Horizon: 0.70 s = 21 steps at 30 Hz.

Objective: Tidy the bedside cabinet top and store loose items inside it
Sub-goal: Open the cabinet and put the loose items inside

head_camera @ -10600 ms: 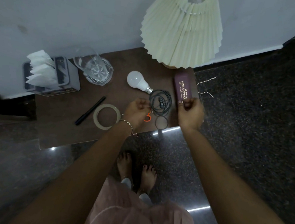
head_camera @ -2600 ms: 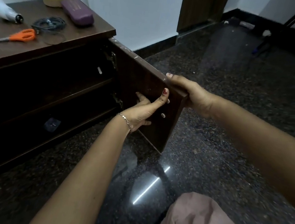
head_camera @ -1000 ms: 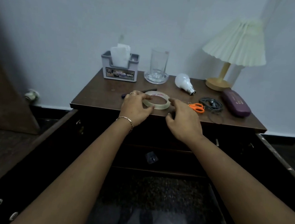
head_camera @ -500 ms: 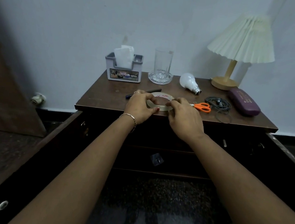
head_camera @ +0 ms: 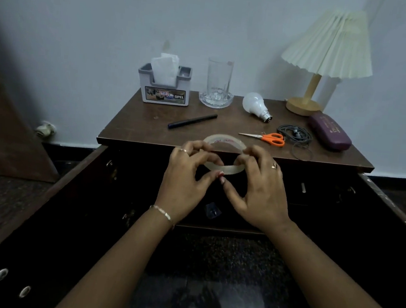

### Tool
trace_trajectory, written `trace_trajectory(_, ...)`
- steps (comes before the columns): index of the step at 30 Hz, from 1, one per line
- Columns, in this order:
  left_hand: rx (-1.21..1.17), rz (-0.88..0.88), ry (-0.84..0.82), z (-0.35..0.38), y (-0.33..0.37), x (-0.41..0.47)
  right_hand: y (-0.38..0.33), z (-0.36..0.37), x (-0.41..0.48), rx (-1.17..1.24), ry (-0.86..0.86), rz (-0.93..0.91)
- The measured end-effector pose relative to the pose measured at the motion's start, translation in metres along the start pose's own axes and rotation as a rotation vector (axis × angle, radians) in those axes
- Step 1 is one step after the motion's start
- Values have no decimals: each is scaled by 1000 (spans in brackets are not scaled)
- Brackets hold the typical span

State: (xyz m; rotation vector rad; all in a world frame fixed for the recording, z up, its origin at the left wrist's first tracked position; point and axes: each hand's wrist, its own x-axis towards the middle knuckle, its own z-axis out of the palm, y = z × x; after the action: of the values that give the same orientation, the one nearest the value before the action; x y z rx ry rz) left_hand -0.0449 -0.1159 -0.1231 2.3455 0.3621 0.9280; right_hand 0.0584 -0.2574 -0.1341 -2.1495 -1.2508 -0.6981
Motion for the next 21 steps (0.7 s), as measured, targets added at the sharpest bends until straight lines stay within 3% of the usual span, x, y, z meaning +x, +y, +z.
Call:
trace_trajectory(10,37,-163,-63,20,-52,-79,0,48,-51,-62,-287,-210)
trace_trajectory(16,177,-258,-187,47,-100,-73,-4,87,-49,68,-528,-66)
trace_trajectory(21,233,-302,-106,60,-128,-54,-1,122,-31,21,-562,-13)
